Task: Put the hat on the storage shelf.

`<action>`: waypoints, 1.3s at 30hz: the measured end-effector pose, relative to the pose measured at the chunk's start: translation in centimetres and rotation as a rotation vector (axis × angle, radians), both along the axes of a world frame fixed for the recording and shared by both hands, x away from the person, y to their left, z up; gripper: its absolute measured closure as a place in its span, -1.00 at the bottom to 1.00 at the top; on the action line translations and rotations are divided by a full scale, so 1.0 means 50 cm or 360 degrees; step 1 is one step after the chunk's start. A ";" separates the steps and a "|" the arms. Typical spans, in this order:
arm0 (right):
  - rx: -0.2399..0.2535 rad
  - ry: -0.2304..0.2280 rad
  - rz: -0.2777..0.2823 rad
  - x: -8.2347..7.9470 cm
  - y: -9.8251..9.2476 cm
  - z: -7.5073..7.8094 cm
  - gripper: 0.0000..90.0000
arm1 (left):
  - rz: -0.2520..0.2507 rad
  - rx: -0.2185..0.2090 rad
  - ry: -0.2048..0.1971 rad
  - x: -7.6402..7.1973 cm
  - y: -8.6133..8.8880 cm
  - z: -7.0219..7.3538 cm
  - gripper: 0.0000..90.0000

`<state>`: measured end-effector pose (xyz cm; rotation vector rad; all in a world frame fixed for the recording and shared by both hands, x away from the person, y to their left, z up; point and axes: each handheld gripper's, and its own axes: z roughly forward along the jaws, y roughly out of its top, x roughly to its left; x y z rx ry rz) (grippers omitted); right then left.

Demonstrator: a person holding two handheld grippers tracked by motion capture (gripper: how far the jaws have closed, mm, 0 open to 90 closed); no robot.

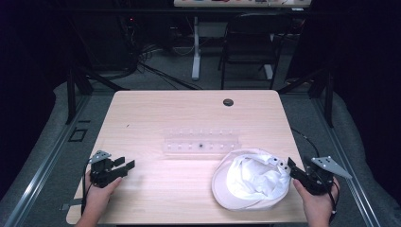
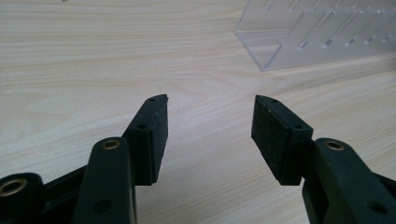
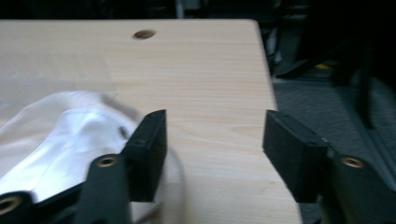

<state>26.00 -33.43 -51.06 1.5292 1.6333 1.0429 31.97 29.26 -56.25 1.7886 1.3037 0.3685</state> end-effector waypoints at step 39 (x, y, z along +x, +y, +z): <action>-0.0244 0.0761 0.0476 0.123 0.093 0.135 0.36 | -0.0033 0.0045 -0.0006 -0.006 -0.016 -0.001 -0.02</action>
